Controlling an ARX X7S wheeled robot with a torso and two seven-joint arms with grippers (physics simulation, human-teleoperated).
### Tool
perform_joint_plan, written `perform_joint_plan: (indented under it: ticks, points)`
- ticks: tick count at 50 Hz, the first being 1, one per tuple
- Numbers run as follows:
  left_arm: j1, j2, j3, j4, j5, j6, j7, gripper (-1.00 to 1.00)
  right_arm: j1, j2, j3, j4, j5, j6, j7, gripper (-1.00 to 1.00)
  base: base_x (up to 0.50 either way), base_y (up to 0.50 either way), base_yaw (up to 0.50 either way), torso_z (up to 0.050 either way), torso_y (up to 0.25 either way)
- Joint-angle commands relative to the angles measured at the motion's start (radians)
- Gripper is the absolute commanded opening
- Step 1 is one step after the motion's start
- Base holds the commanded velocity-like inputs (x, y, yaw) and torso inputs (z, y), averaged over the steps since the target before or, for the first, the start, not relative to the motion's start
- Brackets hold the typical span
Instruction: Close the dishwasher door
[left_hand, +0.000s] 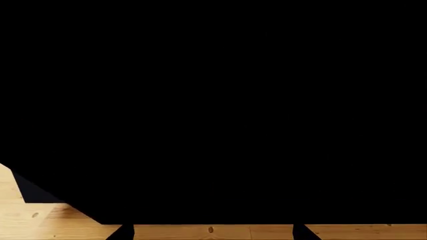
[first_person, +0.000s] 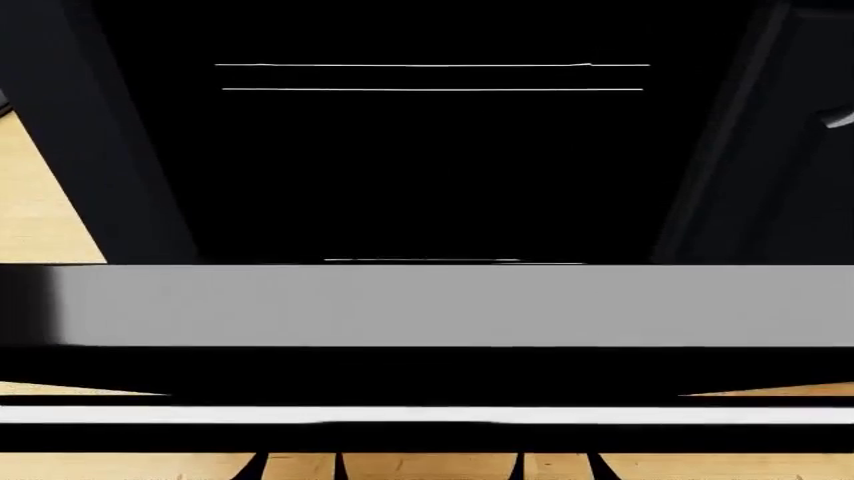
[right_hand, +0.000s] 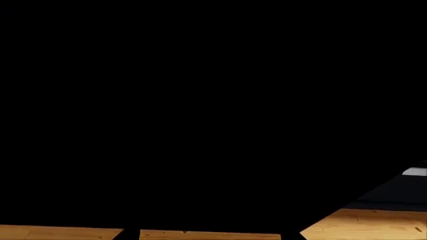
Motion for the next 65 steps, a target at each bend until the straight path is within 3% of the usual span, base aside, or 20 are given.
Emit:
perform_joint_plan:
  ticks: [1, 26, 65]
  points:
    - [0.001, 0.0, 0.002, 0.0, 0.0, 0.001, -0.002, 1.0, -0.001, 0.0, 0.003, 0.0, 0.001, 0.0, -0.002, 1.0, 0.0, 0.0, 0.0, 0.0, 0.0]
    - [-0.022, -0.011, 0.093, 0.0, 0.013, -0.078, -0.113, 1.0, 0.023, 0.003, -0.035, 0.0, -0.004, 0.084, 0.051, 1.0, 0.0, 0.0, 0.0, 0.0, 0.0]
    - [-0.175, -0.016, 0.102, 0.0, 0.001, -0.166, -0.161, 1.0, 0.146, 0.016, -0.036, 0.0, 0.004, 0.09, 0.065, 1.0, 0.0, 0.0, 0.0, 0.0, 0.0]
